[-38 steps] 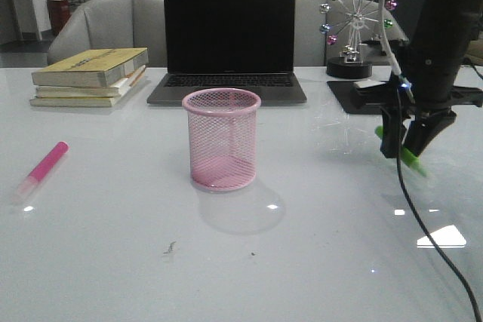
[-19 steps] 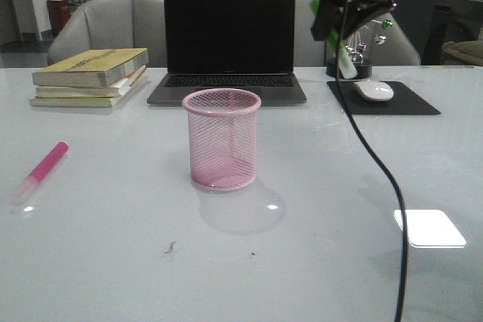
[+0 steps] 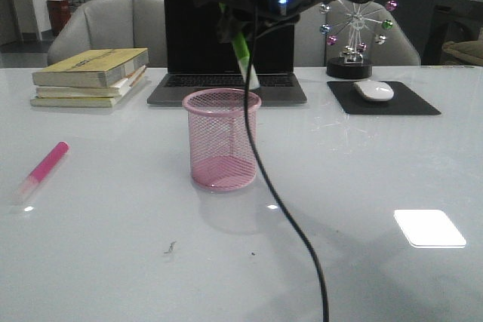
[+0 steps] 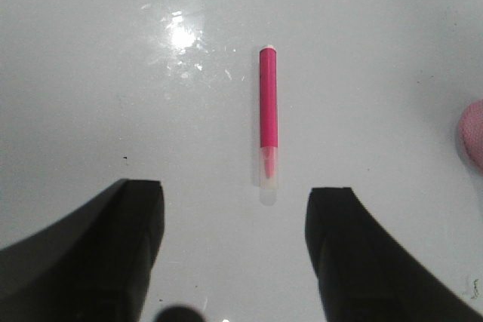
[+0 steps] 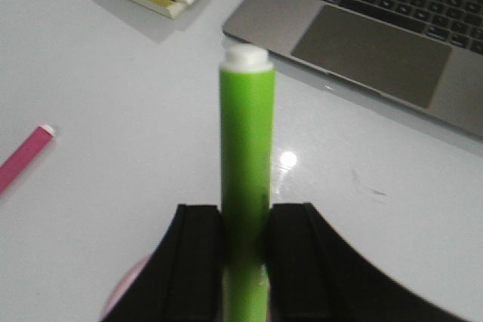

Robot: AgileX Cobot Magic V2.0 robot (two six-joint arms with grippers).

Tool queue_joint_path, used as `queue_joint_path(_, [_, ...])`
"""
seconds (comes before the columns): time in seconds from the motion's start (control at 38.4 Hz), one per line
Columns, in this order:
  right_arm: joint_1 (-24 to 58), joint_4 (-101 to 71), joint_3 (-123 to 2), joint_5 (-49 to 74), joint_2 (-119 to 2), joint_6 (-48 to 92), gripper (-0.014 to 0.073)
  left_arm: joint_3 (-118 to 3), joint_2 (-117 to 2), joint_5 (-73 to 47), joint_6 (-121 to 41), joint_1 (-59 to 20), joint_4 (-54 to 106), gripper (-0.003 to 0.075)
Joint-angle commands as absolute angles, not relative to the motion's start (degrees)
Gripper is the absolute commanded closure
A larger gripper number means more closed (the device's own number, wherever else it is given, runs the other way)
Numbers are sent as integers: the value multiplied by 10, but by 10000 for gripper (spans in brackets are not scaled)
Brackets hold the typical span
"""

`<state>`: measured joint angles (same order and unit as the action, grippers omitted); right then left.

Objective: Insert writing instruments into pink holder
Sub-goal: 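Carry the green marker with the right gripper over the pink holder, then lower the green marker into the holder and open the right gripper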

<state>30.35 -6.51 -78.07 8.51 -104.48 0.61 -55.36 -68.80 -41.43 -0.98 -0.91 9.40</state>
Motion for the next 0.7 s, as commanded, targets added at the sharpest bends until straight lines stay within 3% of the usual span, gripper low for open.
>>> queue_joint_path(0.0, [326, -67, -765, -40, -1007, 11, 536, -573, -678, -382, -6, -11, 101, 244])
queue_joint_path(0.29, [346, -67, -682, -162, -1007, 11, 536, -573, -678, -382, -6, -11, 101, 244])
queue_joint_path(0.68, [346, -67, -671, -168, -1007, 11, 526, -573, -678, -383, -6, -11, 101, 244])
